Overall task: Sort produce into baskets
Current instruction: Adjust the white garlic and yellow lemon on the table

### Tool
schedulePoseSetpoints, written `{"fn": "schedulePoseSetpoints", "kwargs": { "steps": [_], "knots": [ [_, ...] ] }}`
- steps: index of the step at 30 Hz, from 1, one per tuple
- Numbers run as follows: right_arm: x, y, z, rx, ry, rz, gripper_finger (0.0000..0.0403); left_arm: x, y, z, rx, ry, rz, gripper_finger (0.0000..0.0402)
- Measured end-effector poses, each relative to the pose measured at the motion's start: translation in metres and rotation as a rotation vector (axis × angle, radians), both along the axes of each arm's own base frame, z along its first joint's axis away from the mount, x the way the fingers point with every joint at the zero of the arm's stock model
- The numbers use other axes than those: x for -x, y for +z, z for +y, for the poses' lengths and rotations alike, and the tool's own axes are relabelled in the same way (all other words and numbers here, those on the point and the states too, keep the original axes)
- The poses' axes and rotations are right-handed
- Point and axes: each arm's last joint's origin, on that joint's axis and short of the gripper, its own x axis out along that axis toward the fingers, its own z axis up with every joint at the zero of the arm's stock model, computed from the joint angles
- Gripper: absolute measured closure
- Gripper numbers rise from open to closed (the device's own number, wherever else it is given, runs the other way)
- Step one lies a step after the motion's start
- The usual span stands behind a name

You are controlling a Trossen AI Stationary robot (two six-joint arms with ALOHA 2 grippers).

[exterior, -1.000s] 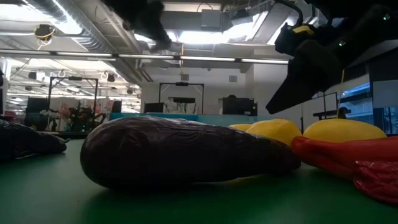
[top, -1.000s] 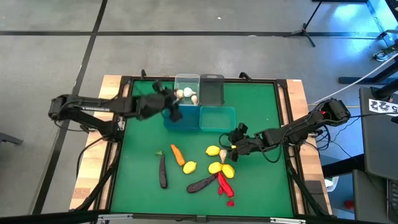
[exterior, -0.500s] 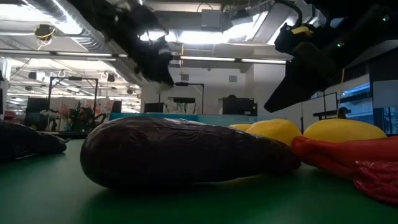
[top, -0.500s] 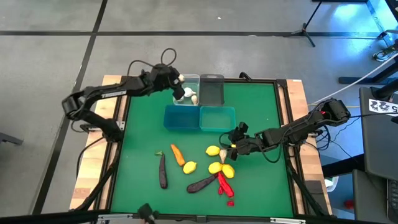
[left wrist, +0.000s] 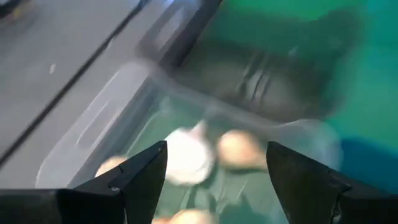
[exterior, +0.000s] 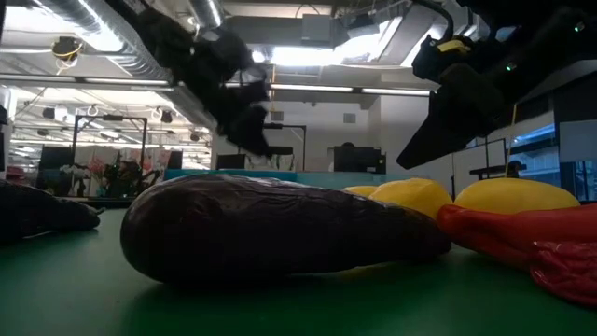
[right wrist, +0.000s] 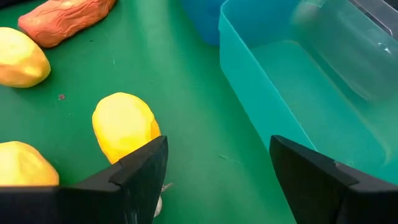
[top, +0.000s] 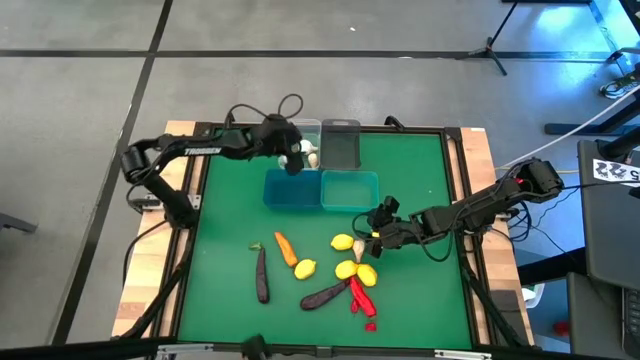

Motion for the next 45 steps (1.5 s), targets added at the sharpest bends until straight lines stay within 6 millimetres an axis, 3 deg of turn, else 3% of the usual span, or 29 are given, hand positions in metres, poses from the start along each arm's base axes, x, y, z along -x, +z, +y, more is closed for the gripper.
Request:
{"fn": "schedulePoseSetpoints", "kwargs": {
  "steps": [7, 12, 16, 22, 28, 31, 38, 45],
  "knots": [
    [0.003, -0.003, -0.001, 0.014, -0.008, 0.043, 0.0123, -0.018, 0.041, -0.083, -0.034, -0.284, -0.15, 0.0132],
    [0.013, -0.01, -0.005, -0.002, -0.083, 0.144, 0.0123, -0.034, 0.046, -0.147, -0.031, -0.492, -0.24, 0.0132],
    [0.021, -0.013, -0.007, -0.047, -0.152, 0.193, 0.0123, -0.045, 0.043, -0.178, -0.027, -0.582, -0.31, 0.0132],
    [0.039, -0.005, -0.012, -0.118, -0.283, 0.226, 0.0123, -0.054, 0.03, -0.19, 0.027, -0.584, -0.314, 0.0133],
    [0.064, -0.009, -0.015, -0.262, -0.442, 0.451, 0.0123, -0.066, 0.004, -0.192, 0.067, -0.568, -0.252, 0.0133],
    [0.071, -0.011, -0.008, -0.301, -0.485, 0.481, 0.0123, -0.069, -0.008, -0.193, 0.085, -0.56, -0.216, 0.0133],
    [0.058, -0.015, 0.019, -0.377, -0.399, 0.324, 0.0123, -0.07, -0.008, -0.196, 0.097, -0.559, -0.237, 0.0133],
    [0.049, -0.032, 0.023, -0.334, -0.392, 0.344, 0.0123, -0.069, -0.004, -0.196, 0.089, -0.563, -0.252, 0.0133]
  ]
}}
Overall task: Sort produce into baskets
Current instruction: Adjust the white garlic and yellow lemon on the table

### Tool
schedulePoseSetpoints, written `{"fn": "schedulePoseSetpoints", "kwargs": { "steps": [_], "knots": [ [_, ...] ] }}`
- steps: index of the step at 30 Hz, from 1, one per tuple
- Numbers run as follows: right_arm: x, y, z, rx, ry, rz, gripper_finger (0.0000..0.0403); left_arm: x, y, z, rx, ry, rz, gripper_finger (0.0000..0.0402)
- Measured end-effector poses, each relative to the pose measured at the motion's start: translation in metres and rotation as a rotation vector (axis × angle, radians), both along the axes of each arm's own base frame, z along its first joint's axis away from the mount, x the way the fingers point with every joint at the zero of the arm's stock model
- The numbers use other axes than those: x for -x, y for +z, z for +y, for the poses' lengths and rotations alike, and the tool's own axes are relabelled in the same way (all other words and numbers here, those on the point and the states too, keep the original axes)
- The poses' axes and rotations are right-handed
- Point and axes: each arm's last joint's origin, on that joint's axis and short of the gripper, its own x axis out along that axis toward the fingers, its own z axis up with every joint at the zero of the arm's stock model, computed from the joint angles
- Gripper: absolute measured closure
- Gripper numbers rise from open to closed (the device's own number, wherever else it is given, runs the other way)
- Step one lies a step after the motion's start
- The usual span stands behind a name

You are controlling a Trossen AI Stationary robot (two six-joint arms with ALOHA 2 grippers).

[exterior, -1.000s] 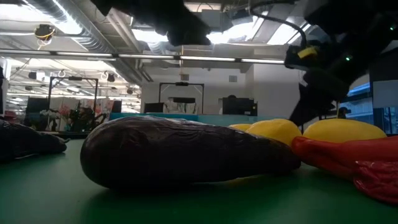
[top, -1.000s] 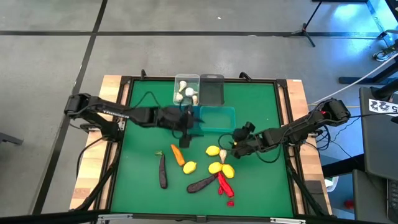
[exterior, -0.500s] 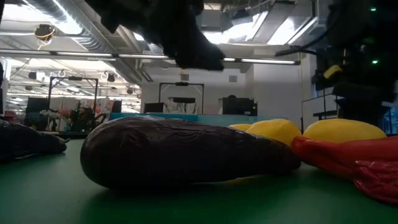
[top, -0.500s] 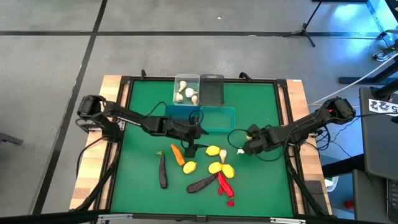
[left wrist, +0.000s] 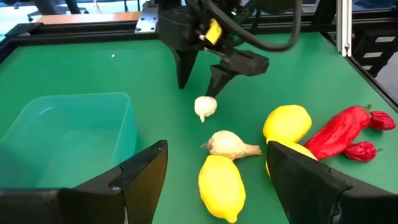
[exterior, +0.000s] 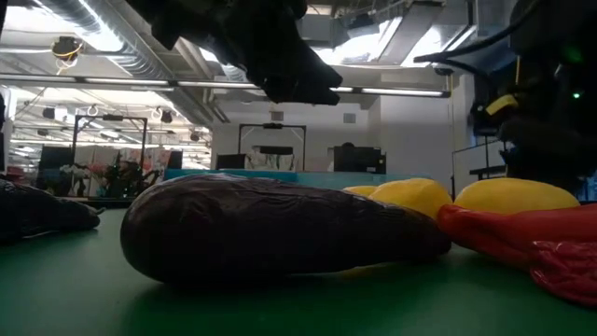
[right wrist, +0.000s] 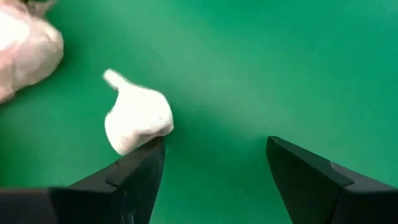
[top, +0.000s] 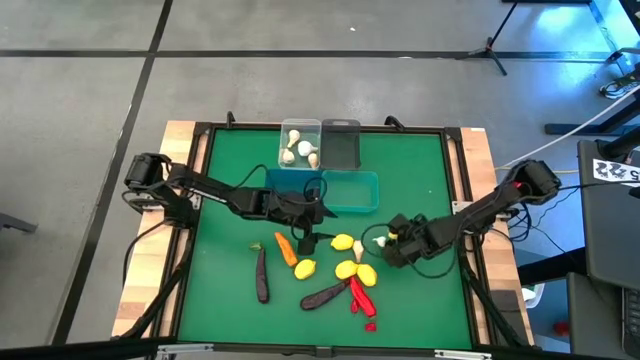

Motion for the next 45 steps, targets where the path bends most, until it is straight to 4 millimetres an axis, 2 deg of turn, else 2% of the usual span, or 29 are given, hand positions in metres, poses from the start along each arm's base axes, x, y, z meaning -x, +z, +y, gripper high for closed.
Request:
{"fn": "schedulePoseSetpoints", "kwargs": {
  "steps": [8, 14, 23, 27, 31, 35, 41, 45],
  "knots": [
    [-0.024, -0.009, -0.005, 0.034, 0.073, -0.07, 0.0123, 0.0, 0.0, 0.0, -0.003, -0.002, 0.0, 0.0133],
    [-0.045, 0.003, -0.01, 0.054, 0.163, -0.168, 0.0123, 0.0, 0.0, 0.0, 0.003, 0.001, 0.004, 0.0133],
    [-0.069, 0.02, -0.004, 0.104, 0.418, -0.392, 0.0123, 0.0, 0.0, 0.0, -0.011, -0.007, 0.002, 0.0133],
    [-0.062, 0.033, 0.004, 0.117, 0.451, -0.437, 0.0123, 0.0, -0.003, -0.002, -0.017, -0.073, 0.013, 0.0133],
    [-0.043, 0.05, 0.016, 0.113, 0.453, -0.447, 0.0123, -0.002, -0.009, -0.007, -0.061, -0.151, 0.022, 0.0133],
    [-0.022, 0.058, 0.027, 0.115, 0.43, -0.431, 0.0123, -0.009, -0.013, -0.015, -0.158, -0.221, -0.049, 0.0133],
    [-0.007, 0.059, 0.038, 0.104, 0.385, -0.422, 0.0123, -0.038, -0.019, -0.027, -0.277, -0.299, -0.106, 0.0133],
    [-0.003, 0.059, 0.043, 0.08, 0.369, -0.433, 0.0123, -0.06, -0.029, -0.025, -0.316, -0.312, -0.069, 0.0133]
  ]
}}
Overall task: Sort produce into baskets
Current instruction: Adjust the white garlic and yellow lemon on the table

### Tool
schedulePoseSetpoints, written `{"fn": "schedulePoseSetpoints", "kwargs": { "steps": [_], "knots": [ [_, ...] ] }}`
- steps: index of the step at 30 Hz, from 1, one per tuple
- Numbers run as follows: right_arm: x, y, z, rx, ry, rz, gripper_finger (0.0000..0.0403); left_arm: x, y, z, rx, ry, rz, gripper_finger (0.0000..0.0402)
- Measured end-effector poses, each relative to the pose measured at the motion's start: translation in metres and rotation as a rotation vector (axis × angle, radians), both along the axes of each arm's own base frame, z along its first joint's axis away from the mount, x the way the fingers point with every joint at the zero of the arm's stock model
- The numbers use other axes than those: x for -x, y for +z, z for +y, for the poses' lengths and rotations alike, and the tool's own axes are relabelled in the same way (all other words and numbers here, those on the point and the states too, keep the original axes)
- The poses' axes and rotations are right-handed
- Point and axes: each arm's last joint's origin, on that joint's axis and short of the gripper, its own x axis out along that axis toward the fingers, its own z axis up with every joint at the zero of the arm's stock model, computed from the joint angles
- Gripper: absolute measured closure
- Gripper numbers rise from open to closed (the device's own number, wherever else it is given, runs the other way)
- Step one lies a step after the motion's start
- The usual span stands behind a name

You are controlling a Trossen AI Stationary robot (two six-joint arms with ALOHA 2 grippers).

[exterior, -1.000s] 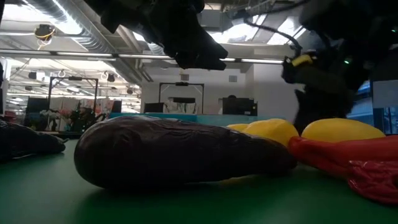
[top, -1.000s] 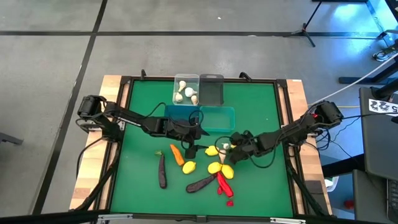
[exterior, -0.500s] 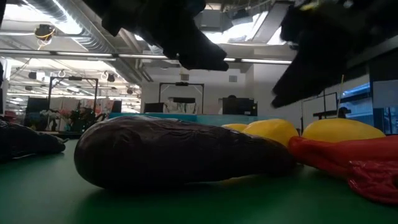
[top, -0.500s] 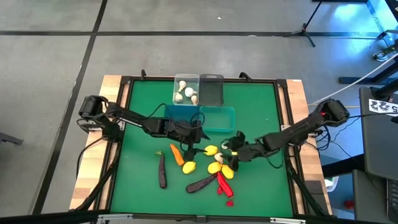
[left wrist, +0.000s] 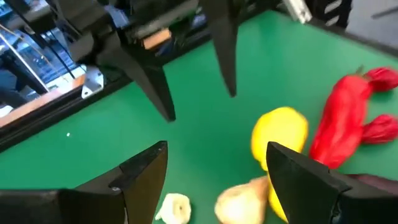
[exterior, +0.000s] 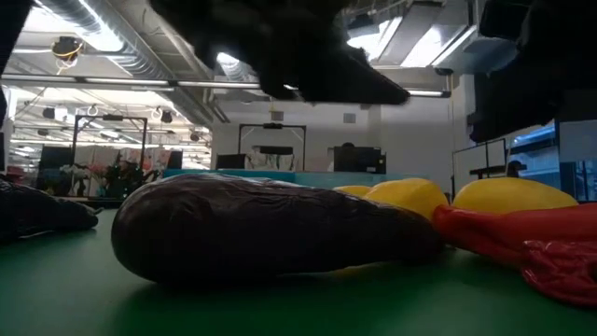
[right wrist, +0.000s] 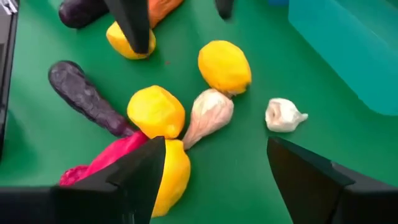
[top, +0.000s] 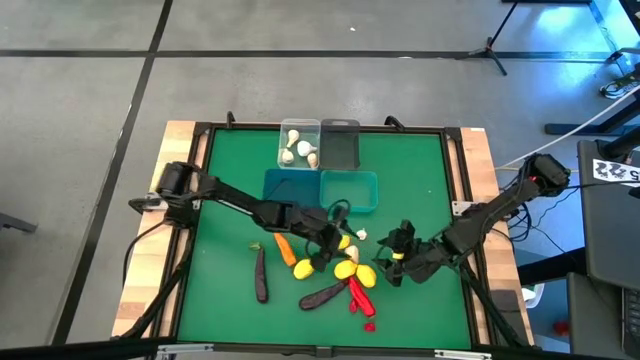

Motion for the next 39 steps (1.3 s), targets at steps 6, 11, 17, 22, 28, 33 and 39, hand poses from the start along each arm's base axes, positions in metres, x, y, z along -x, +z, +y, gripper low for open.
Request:
{"fn": "schedulePoseSetpoints", "kwargs": {
  "steps": [6, 11, 17, 22, 28, 33, 39],
  "knots": [
    [0.002, 0.0, 0.003, -0.011, -0.008, -0.001, 0.0123, -0.024, -0.02, 0.016, 0.01, 0.045, 0.061, 0.0133],
    [0.003, -0.001, 0.002, -0.016, -0.009, 0.014, 0.0123, -0.026, -0.032, 0.02, 0.04, 0.061, 0.114, 0.0133],
    [0.003, -0.002, 0.002, -0.017, -0.008, 0.021, 0.0123, -0.019, -0.039, 0.007, 0.029, 0.033, 0.216, 0.0133],
    [0.003, -0.002, 0.001, -0.015, -0.009, 0.023, 0.0123, -0.01, -0.047, -0.003, -0.06, 0.092, 0.315, 0.0133],
    [0.004, -0.002, 0.001, -0.012, -0.008, 0.026, 0.0123, 0.003, -0.052, 0.002, -0.109, 0.269, 0.468, 0.0133],
    [0.004, -0.003, 0.001, -0.006, -0.008, 0.033, 0.0123, 0.007, -0.036, 0.004, -0.081, 0.323, 0.453, 0.0133],
    [0.004, -0.003, 0.001, -0.005, -0.008, 0.035, 0.0123, 0.001, -0.013, -0.003, -0.042, 0.135, 0.314, 0.0133]
  ]
}}
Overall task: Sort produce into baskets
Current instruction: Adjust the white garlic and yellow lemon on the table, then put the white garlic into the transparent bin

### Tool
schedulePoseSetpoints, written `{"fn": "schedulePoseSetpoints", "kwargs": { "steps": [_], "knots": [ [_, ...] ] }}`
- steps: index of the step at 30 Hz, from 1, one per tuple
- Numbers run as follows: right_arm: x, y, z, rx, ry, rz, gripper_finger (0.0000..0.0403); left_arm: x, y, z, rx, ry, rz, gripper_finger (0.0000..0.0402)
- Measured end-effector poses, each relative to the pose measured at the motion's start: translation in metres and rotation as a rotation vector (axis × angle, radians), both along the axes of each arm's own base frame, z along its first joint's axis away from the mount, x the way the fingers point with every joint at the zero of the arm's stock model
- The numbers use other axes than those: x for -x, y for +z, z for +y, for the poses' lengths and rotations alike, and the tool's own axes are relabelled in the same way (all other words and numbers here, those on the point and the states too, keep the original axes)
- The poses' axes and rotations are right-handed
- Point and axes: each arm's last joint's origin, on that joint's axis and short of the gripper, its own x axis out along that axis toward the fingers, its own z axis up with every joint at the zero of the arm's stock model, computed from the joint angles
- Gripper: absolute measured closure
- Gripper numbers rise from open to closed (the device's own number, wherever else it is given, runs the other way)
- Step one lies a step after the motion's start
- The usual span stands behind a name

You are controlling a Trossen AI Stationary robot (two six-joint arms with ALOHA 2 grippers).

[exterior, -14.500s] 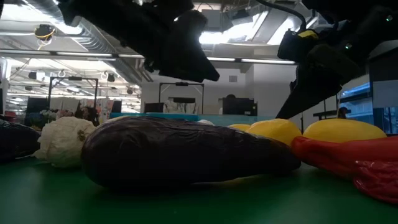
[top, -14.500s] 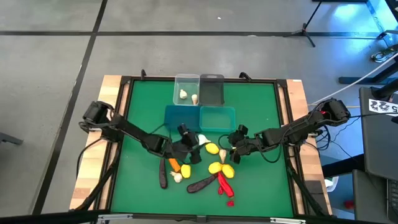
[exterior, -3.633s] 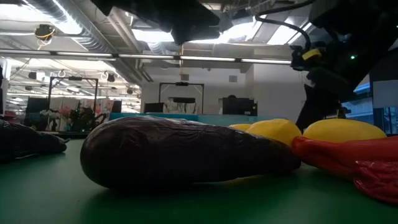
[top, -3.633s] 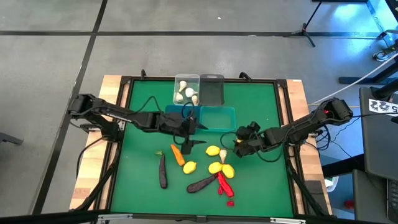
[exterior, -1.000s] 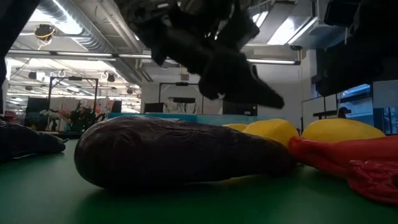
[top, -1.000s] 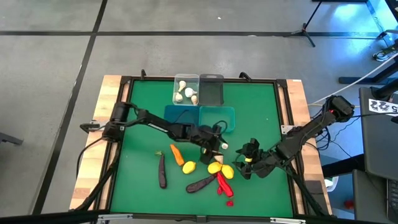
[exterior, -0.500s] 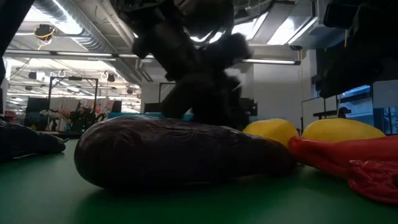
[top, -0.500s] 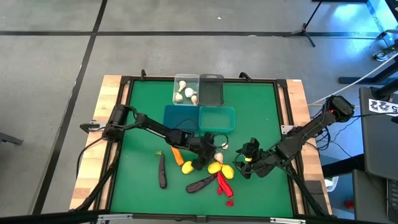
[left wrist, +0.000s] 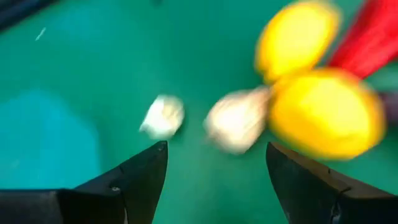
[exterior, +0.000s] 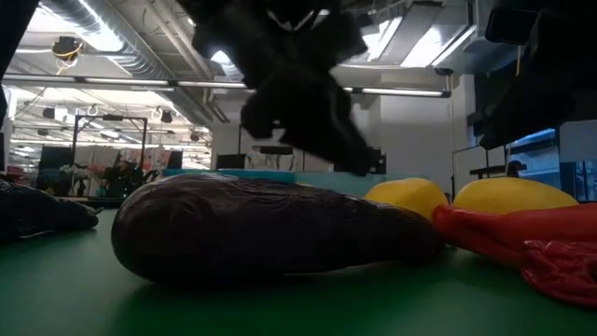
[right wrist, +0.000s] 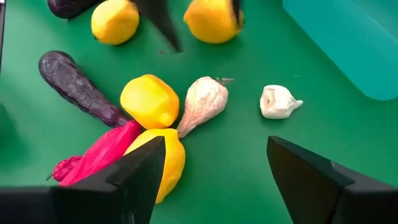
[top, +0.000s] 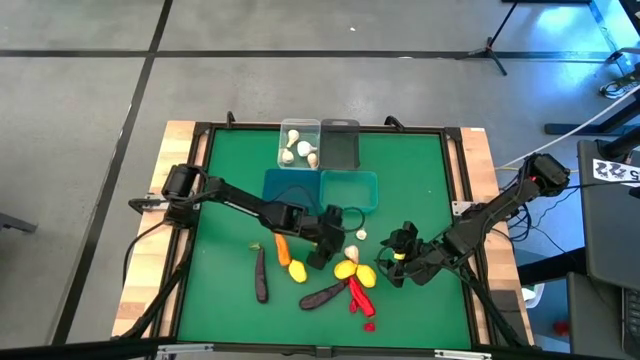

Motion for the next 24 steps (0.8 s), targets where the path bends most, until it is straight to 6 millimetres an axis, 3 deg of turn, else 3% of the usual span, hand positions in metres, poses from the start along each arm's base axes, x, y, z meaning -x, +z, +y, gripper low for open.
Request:
{"fn": "schedulePoseSetpoints", "kwargs": {
  "steps": [5, 14, 17, 24],
  "knots": [
    [0.0, 0.0, 0.0, 0.0, 0.0, 0.0, 0.0123, -0.008, 0.005, 0.002, 0.1, -0.113, -0.089, 0.0133],
    [0.0, 0.0, 0.0, 0.004, 0.004, 0.0, 0.0123, -0.019, -0.011, 0.015, 0.085, -0.105, -0.135, 0.0133],
    [0.0, 0.0, 0.0, 0.004, 0.004, 0.0, 0.0123, -0.019, -0.022, 0.013, 0.085, -0.117, -0.106, 0.0133],
    [0.0, 0.0, 0.0, 0.01, -0.001, -0.002, 0.0123, -0.02, -0.025, 0.001, 0.087, -0.145, -0.118, 0.0133]
  ]
}}
